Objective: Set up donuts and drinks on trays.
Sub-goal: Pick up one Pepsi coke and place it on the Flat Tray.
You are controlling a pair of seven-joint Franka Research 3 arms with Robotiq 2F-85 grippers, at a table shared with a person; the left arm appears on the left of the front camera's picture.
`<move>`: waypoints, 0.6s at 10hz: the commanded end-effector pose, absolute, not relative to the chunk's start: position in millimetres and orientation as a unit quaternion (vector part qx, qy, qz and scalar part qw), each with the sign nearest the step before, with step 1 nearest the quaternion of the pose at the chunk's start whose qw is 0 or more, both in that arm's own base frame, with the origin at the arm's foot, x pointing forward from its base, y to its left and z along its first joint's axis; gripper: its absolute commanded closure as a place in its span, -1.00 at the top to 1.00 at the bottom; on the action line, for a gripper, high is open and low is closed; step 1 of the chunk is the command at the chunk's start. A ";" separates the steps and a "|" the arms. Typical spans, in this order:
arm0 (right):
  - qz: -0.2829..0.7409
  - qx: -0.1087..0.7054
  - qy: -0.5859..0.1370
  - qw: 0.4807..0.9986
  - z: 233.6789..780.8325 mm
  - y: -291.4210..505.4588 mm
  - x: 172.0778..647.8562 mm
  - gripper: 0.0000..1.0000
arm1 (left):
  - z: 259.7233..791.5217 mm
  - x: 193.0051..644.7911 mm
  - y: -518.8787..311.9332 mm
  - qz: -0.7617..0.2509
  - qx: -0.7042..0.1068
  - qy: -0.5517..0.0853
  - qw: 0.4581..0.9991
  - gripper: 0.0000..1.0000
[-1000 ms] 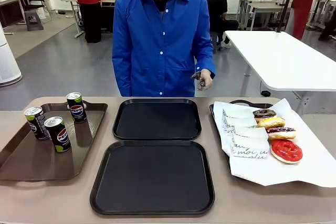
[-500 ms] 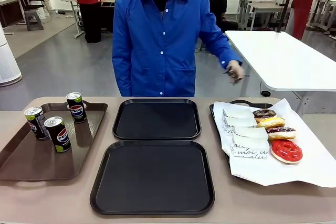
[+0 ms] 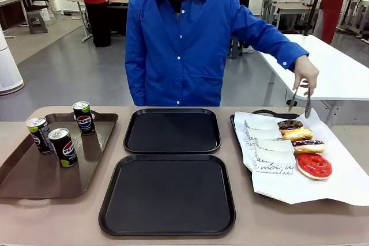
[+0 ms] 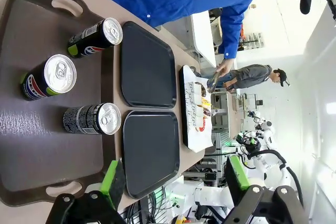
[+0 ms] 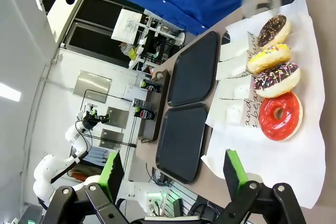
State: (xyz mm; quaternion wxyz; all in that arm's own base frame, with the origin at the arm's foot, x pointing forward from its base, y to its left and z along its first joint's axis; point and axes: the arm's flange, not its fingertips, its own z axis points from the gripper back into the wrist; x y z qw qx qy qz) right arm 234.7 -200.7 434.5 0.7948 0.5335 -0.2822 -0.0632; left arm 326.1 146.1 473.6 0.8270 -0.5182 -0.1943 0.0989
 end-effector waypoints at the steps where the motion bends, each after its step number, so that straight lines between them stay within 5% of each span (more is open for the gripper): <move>1: -0.059 0.539 -0.290 0.788 434.5 -202.5 234.1 1.00 | 473.7 327.1 144.7 0.099 -0.521 -0.198 0.825 1.00; 3: -0.059 0.539 -0.290 0.788 434.5 -202.5 234.1 1.00 | 473.6 326.1 146.1 0.099 -0.518 -0.194 0.827 1.00; 6: -0.059 0.539 -0.290 0.788 434.5 -202.5 234.1 1.00 | 518.7 331.9 105.2 0.000 -0.382 -0.185 0.905 1.00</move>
